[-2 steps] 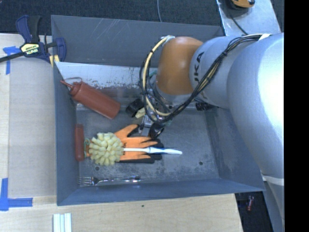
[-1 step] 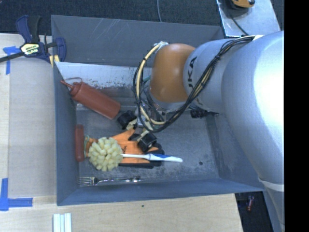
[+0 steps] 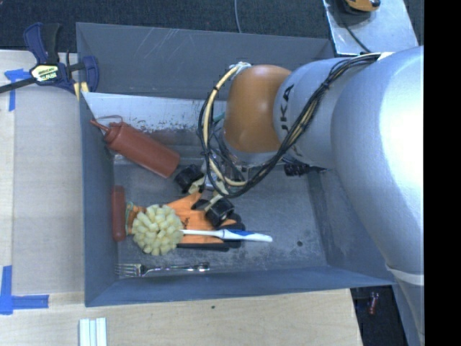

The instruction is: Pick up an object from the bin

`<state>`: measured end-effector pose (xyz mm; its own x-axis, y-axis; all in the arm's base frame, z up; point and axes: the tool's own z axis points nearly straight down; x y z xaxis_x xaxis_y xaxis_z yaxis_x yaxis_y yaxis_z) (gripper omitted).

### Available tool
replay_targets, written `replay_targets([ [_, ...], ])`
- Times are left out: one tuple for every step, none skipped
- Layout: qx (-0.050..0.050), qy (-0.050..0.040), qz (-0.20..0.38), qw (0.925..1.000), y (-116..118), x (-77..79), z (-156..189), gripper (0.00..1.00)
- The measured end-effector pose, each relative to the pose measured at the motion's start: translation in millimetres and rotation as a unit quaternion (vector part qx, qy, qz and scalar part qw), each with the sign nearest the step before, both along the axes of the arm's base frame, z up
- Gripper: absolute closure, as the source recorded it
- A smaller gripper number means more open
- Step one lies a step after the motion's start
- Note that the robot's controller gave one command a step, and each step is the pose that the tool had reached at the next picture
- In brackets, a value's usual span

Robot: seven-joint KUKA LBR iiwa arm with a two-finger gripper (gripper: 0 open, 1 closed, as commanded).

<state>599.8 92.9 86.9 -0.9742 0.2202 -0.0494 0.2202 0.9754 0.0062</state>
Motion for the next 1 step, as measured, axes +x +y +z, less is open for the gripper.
replay_targets([
  [0.000, 0.0001, 0.000, 1.0000, 0.0, 0.0, 0.0, 1.00],
])
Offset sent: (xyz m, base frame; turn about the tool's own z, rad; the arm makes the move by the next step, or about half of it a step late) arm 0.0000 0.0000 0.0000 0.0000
